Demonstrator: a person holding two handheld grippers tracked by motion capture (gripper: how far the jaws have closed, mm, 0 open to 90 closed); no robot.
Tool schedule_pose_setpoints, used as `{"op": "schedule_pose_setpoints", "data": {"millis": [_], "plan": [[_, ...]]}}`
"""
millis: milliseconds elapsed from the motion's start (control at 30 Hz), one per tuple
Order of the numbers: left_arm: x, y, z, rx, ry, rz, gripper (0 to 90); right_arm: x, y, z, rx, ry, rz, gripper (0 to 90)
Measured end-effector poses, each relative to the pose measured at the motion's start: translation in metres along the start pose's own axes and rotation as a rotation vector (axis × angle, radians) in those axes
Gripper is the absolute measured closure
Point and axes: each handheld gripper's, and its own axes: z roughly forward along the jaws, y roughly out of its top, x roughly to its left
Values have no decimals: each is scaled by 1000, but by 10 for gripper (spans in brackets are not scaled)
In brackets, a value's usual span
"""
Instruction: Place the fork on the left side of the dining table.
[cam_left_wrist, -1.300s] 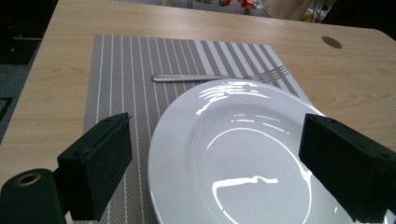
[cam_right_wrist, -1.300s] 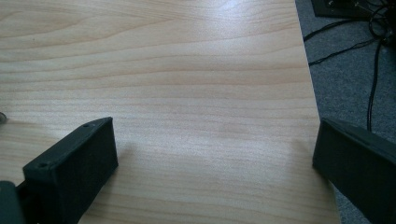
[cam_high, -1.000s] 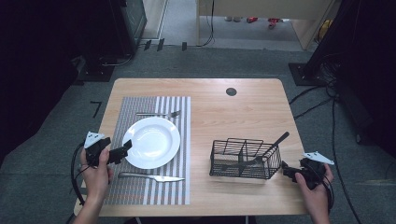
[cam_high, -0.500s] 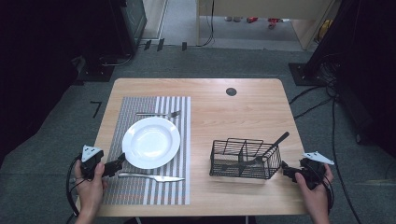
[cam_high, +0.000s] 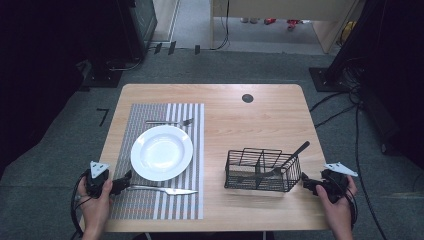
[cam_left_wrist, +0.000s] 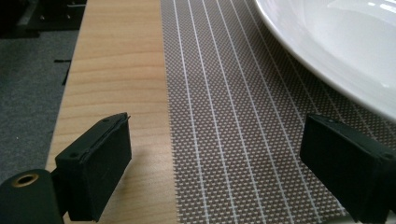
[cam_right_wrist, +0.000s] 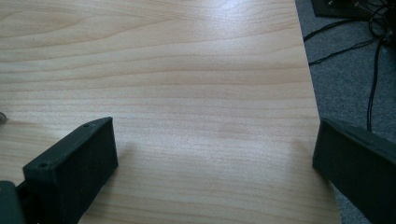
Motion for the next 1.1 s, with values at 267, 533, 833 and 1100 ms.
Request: {"op": "schedule_pose_setpoints", "data": {"millis": [267, 533, 833, 1100], "plan": [[-2, 1, 2, 27, 15, 9, 93, 0, 0, 0, 1, 0, 1, 0], [-3, 1, 4, 44, 30, 10, 89, 0, 0, 0, 0, 0, 1, 0], [-3, 1, 4, 45, 31, 11, 89, 0, 0, 0, 0, 0, 0, 0], [-3, 1, 4, 45, 31, 11, 89, 0, 0, 0, 0, 0, 1, 0]]}}
